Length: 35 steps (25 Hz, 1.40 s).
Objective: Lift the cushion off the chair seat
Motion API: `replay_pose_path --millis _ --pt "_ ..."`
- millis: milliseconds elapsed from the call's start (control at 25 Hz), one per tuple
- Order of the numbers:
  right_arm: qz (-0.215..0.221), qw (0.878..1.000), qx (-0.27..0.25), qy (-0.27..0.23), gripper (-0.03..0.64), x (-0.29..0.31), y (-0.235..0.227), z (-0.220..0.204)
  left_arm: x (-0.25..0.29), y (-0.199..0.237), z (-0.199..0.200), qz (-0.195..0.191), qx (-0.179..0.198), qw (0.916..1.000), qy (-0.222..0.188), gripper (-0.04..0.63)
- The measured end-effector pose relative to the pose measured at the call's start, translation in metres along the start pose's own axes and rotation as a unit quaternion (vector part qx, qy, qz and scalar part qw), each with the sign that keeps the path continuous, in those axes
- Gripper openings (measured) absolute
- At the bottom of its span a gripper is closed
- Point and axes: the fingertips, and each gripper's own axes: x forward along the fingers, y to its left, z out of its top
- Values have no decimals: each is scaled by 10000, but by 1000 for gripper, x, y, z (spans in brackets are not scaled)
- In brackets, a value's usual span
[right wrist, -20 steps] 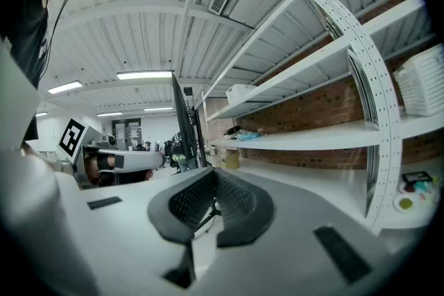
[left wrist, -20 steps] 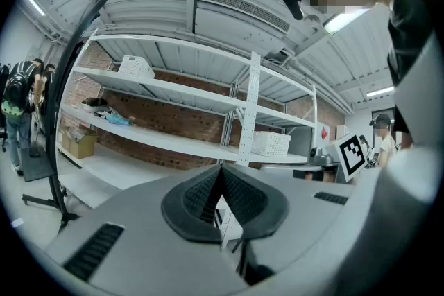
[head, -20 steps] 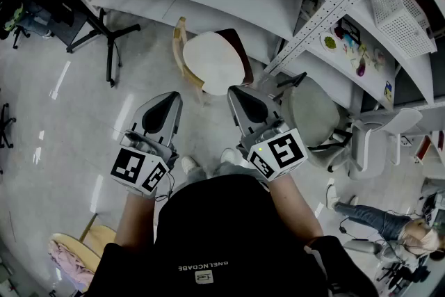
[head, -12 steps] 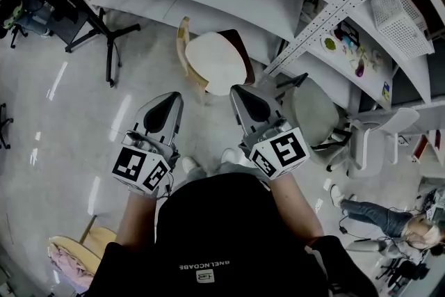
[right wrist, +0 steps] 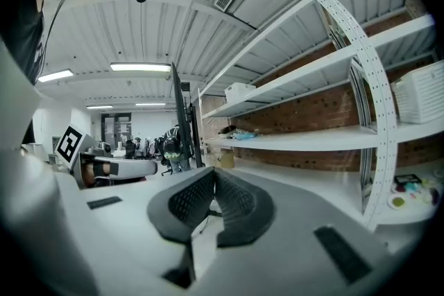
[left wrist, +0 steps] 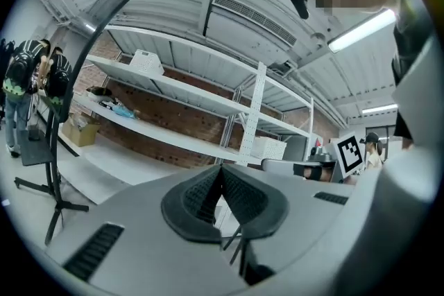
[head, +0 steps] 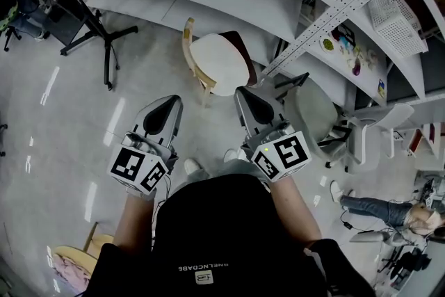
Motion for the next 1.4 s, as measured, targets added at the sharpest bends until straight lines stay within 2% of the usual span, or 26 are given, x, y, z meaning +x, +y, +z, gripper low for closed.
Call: replay_pose_path --millis 280,480,840,1400 --pt "-169 9998 88 78 11 2 -6 -13 -3 13 -8 0 -10 9999 127 12" --pt "-125 9997 167 85 11 19 -21 -15 9 25 -11 117 -18 9997 234 12" --pt "304 9988 358 161 11 58 -70 -27 54 44 -18 571 19 9978 334 12" --pt "1048 9902 835 400 11 144 -182 -28 168 76 -12 1321 16 9898 534 12"
